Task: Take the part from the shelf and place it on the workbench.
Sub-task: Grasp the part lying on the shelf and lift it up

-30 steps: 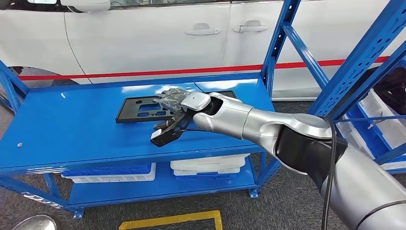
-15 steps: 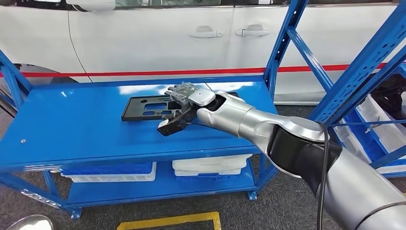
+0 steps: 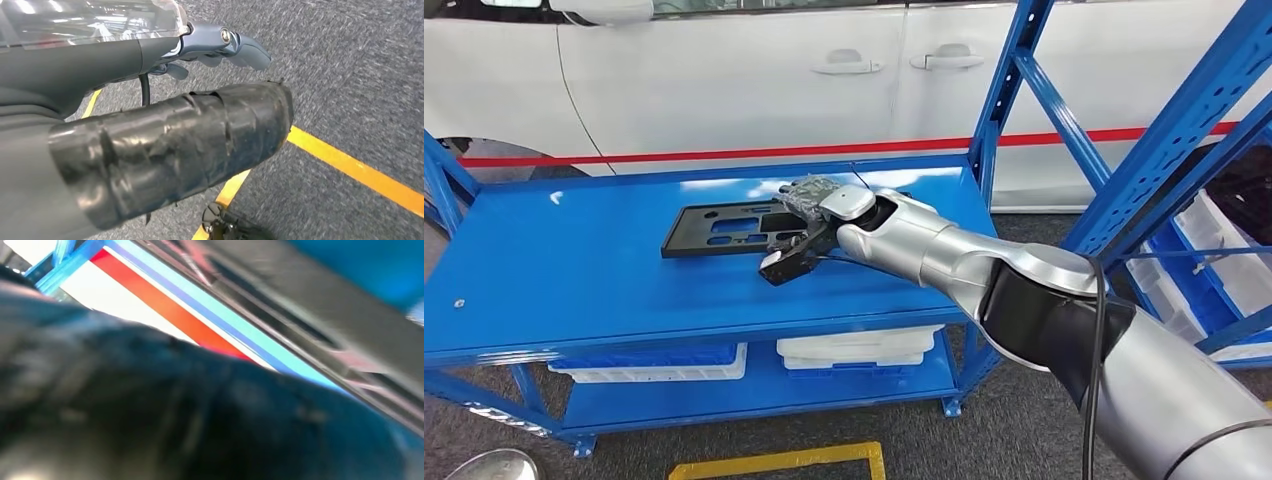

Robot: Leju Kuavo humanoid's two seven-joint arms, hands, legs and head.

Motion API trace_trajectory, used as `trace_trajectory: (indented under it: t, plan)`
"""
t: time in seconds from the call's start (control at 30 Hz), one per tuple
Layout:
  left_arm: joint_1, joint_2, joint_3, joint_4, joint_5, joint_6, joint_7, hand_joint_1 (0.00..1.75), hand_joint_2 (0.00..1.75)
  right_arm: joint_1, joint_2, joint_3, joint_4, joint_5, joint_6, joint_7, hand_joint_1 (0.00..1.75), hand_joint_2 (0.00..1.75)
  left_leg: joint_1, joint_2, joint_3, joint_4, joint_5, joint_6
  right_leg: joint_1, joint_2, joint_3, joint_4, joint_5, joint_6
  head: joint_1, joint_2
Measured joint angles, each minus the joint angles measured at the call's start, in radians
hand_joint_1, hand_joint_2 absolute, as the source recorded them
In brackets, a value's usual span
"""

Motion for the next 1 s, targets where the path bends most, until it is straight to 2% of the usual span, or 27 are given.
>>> trace_trajectory:
  t: [0.1,0.13,0.17,0.2,0.23,0.27,0.3,0.33,0.43,0.5,0.53,0.6,0.63,0.67,0.7,0.77,0.8,0.83,0.9,0.97,1.0]
  plan:
    - [0.001,0.001,0.000,0.000,0.000,0.000,0.000,0.00,0.00,0.002,0.005,-0.001,0.005,0.000,0.000,0.000,0.00,0.00,0.001,0.001,-0.084,0.173,-0.078,-0.007,0.003,-0.001,0.002,-0.002,0.000,-0.012,0.000,0.000]
    - [0.002,0.001,0.000,0.000,0.000,0.000,0.000,0.00,0.00,0.004,0.007,-0.001,0.007,0.000,0.001,-0.001,0.00,0.00,0.001,0.001,-0.104,0.211,-0.086,-0.008,0.004,0.000,0.002,0.000,-0.001,-0.013,0.000,0.000]
    - [0.002,0.001,0.000,0.000,0.000,0.000,0.000,0.00,0.00,0.006,0.009,-0.001,0.009,0.000,0.001,-0.001,0.00,0.00,0.001,0.001,-0.110,0.217,-0.076,-0.009,0.005,0.001,0.002,0.003,-0.002,-0.013,0.000,0.000]
    - [0.002,0.001,0.000,0.000,0.000,0.000,0.000,0.00,0.00,0.007,0.011,-0.001,0.011,0.001,0.002,-0.002,0.00,0.00,0.002,0.001,-0.096,0.185,-0.048,-0.009,0.005,0.001,0.001,0.007,-0.005,-0.012,0.000,0.000]
    - [0.002,0.001,0.000,0.000,-0.001,0.000,0.000,0.00,0.00,0.008,0.012,-0.001,0.013,0.001,0.002,-0.002,0.00,0.00,0.002,0.002,-0.067,0.124,-0.013,-0.008,0.005,0.002,0.001,0.013,-0.009,-0.010,0.000,0.000]
    - [0.002,0.001,0.000,0.000,-0.001,0.000,0.000,0.00,0.00,0.008,0.012,-0.002,0.015,0.001,0.002,-0.003,0.00,0.00,0.001,0.002,-0.038,0.063,0.011,-0.006,0.005,0.001,0.000,0.019,-0.014,-0.006,0.000,0.000]
    - [0.002,0.001,0.000,0.000,-0.001,0.000,0.000,0.00,0.00,0.007,0.012,-0.002,0.017,0.001,0.003,-0.003,0.00,0.00,0.000,0.001,-0.013,0.012,0.027,-0.002,0.007,0.001,-0.002,0.026,-0.019,-0.001,0.000,0.000]
    - [0.002,0.001,0.000,0.000,-0.001,0.000,0.000,0.00,0.00,0.006,0.012,-0.003,0.019,0.001,0.003,-0.003,0.00,0.00,-0.001,0.001,-0.001,-0.015,0.032,0.003,0.008,0.001,-0.005,0.031,-0.021,0.004,0.000,0.000]
    - [0.004,0.000,0.000,0.000,-0.002,0.000,0.002,0.00,0.00,0.006,0.011,-0.006,0.027,0.001,0.003,-0.005,0.00,0.00,-0.003,0.000,0.002,-0.026,0.033,0.018,0.011,0.002,-0.010,0.033,-0.022,0.018,0.000,0.000]
    - [0.003,-0.001,0.000,0.000,-0.003,0.000,0.002,0.00,0.00,0.007,0.010,-0.007,0.032,0.001,0.003,-0.011,0.00,0.00,0.001,0.001,0.004,-0.033,0.038,0.029,0.009,0.002,-0.023,0.064,-0.046,0.028,0.001,0.000]
    - [0.003,-0.001,0.000,0.000,-0.003,0.000,0.002,0.00,0.00,0.009,0.010,-0.007,0.034,0.000,0.002,-0.015,0.00,0.00,0.002,0.001,0.005,-0.036,0.040,0.033,0.007,0.002,-0.043,0.109,-0.073,0.033,0.001,0.000]
    - [0.004,-0.001,0.000,0.000,-0.003,0.000,0.003,0.00,0.00,0.018,0.009,-0.008,0.040,0.000,0.003,-0.022,0.00,0.00,0.001,0.001,0.005,-0.037,0.040,0.037,0.004,0.002,-0.104,0.239,-0.133,0.041,0.001,0.000]
    - [0.005,-0.001,0.000,0.000,-0.003,0.000,0.003,0.00,0.00,0.025,0.009,-0.008,0.042,0.000,0.004,-0.024,0.00,0.00,0.001,0.001,0.005,-0.037,0.040,0.038,0.003,0.001,-0.130,0.290,-0.147,0.043,0.001,0.000]
    - [0.006,-0.001,0.000,0.000,-0.003,0.000,0.003,0.00,0.00,0.033,0.009,-0.008,0.045,0.000,0.005,-0.026,0.00,0.00,0.000,0.000,0.005,-0.037,0.039,0.038,0.003,0.001,-0.140,0.306,-0.142,0.043,0.001,0.000]
    - [0.007,-0.001,0.000,0.000,-0.003,0.000,0.003,0.00,0.00,0.038,0.009,-0.008,0.047,-0.001,0.005,-0.028,0.00,0.00,0.000,0.000,0.006,-0.037,0.039,0.038,0.003,0.001,-0.131,0.283,-0.118,0.040,0.001,0.000]
    - [0.006,-0.001,0.000,0.000,-0.003,0.000,0.003,0.00,0.00,0.041,0.009,-0.009,0.049,-0.002,0.005,-0.032,0.00,0.00,-0.002,0.000,0.008,-0.037,0.038,0.037,0.006,0.001,-0.069,0.150,-0.048,0.027,0.001,0.000]
    - [0.006,-0.002,0.000,0.000,-0.003,0.000,0.003,0.00,0.00,0.040,0.009,-0.010,0.050,-0.002,0.005,-0.033,0.00,0.00,-0.004,0.000,0.008,-0.037,0.038,0.035,0.010,0.001,-0.039,0.085,-0.025,0.020,0.001,0.000]
    - [0.005,-0.003,0.000,0.000,-0.003,0.000,0.003,0.00,0.00,0.039,0.009,-0.011,0.051,-0.002,0.006,-0.034,0.00,0.00,-0.004,0.001,0.007,-0.037,0.038,0.032,0.015,0.000,-0.019,0.042,-0.013,0.013,0.001,0.000]
    - [0.005,-0.005,0.000,0.000,-0.003,0.000,0.003,0.00,0.00,0.038,0.009,-0.012,0.053,-0.002,0.006,-0.034,0.00,0.00,-0.004,0.001,0.006,-0.040,0.040,0.023,0.022,0.000,-0.011,0.020,-0.011,0.006,0.001,0.000]
    - [0.006,-0.005,0.000,0.000,-0.003,0.000,0.003,0.00,0.00,0.039,0.009,-0.012,0.055,-0.002,0.007,-0.035,0.00,0.00,-0.005,0.003,0.005,-0.037,0.035,0.013,0.016,-0.001,-0.003,0.005,-0.004,-0.002,0.000,0.000]
    - [0.006,-0.005,0.000,0.000,-0.003,0.000,0.003,0.00,0.00,0.039,0.009,-0.012,0.056,-0.002,0.008,-0.035,0.00,0.00,-0.005,0.003,-0.002,-0.019,0.021,0.008,0.012,-0.002,0.002,-0.004,0.001,-0.008,0.000,0.000]
